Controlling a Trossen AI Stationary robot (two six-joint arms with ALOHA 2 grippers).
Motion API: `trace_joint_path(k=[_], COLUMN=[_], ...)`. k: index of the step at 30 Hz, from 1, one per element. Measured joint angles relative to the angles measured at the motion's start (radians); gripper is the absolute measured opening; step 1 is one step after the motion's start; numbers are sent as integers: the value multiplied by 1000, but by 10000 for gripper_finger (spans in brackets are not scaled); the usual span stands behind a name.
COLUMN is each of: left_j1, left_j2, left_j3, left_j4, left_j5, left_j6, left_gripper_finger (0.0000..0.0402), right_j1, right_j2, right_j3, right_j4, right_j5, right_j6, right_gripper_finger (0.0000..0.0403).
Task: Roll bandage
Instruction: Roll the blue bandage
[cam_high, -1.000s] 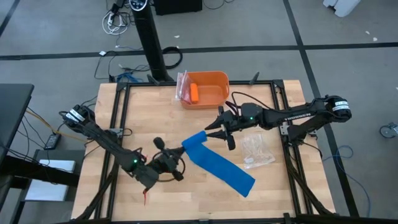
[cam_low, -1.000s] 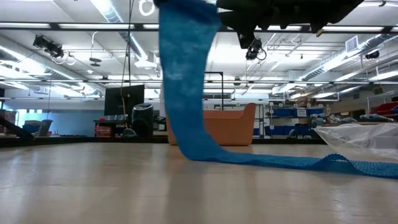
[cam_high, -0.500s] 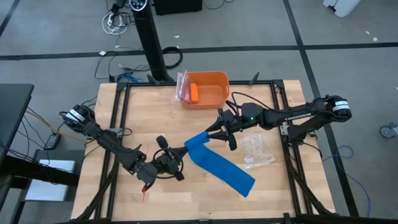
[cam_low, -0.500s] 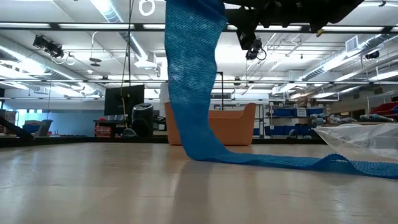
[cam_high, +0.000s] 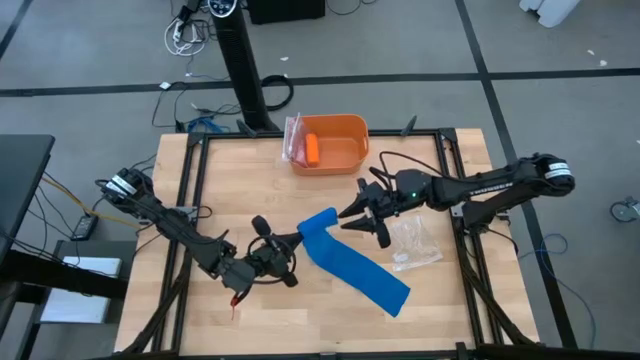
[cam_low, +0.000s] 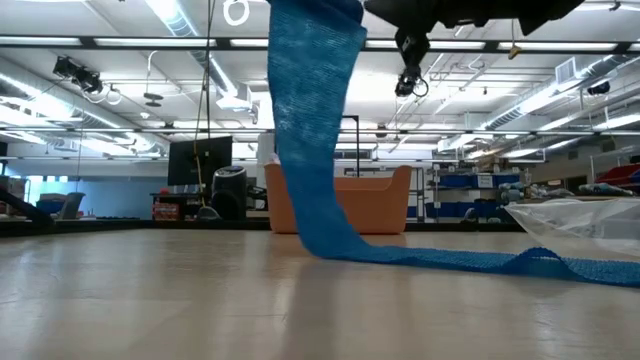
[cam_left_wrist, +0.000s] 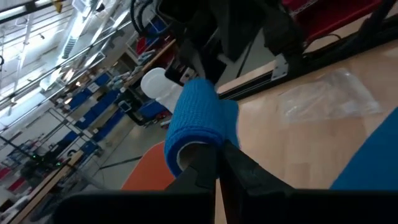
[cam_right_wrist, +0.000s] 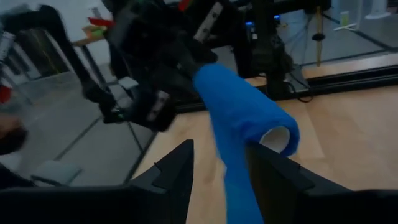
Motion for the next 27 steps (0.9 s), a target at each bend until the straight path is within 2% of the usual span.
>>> trace_joint_path(k=[3,8,21,27], left_j1=[0,0,1,3], left_j2=[0,0,0,0], left_j3=[0,0,0,0], left_j4=[4,9,10,10], left_j5=[-3,-2,-11,-1], left_j6=[12,14,17,15], left_gripper_finger=[8,8,9,9], right_j1=[-3,-8,-34,-33], right_j2=[24,43,17,17], right_j3=[0,0,-1,-1], right_j4=[14,56,-32,34], right_j5=[22,1,11,11], right_j6=[-16,-20,-45,-63], right_gripper_finger=[160,162,174,176])
